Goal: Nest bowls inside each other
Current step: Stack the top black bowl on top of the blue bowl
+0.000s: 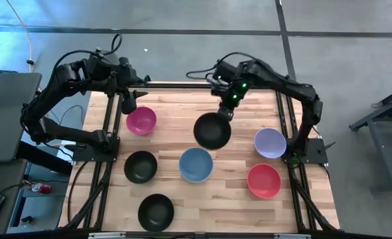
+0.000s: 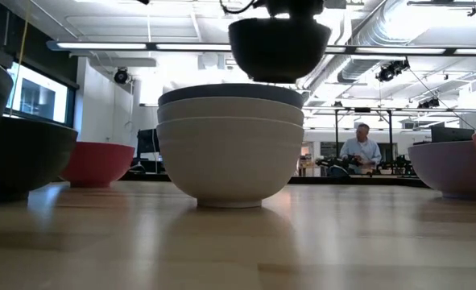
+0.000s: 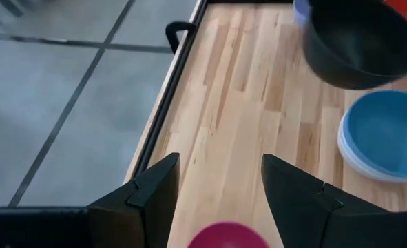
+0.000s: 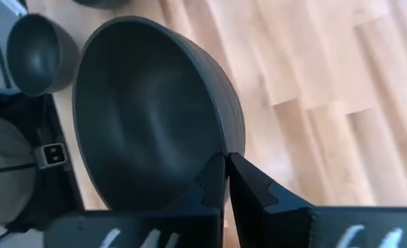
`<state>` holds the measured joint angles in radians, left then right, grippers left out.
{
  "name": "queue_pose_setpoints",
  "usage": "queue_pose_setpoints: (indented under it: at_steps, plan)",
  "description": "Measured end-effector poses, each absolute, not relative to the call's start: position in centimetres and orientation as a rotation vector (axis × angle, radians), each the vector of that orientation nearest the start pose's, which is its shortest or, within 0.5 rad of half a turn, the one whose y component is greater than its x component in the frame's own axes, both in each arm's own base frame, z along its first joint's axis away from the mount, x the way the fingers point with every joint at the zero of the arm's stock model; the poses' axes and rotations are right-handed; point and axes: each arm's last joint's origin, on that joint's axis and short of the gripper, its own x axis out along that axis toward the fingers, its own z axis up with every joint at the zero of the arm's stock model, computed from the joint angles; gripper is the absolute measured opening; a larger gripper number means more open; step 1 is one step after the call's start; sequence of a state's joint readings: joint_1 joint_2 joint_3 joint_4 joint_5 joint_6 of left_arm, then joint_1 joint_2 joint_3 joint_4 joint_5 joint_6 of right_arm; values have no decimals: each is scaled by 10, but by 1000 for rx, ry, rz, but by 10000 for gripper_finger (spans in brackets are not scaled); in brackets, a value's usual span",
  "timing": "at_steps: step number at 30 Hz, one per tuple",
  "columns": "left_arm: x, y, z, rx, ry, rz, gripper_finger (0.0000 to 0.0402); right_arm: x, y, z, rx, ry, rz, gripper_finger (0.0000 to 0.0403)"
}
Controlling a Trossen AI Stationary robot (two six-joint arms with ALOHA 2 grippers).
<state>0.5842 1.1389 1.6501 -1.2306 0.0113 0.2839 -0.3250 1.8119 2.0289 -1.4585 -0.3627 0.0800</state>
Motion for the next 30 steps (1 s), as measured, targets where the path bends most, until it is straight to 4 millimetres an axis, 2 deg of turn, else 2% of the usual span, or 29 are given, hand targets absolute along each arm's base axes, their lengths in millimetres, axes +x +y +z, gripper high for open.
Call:
queue_pose_setpoints:
  at_steps: [12, 21, 30]
  plan:
    - [130, 88, 445, 42, 881, 483, 195, 383, -66, 331, 540, 1253, 135, 0]
    - [119, 81, 450, 71, 850, 483, 195, 402, -46, 311, 542, 1282, 187, 0]
    - [104, 71, 456, 90, 801, 494, 195, 416, -36, 302, 517, 1240, 227, 0]
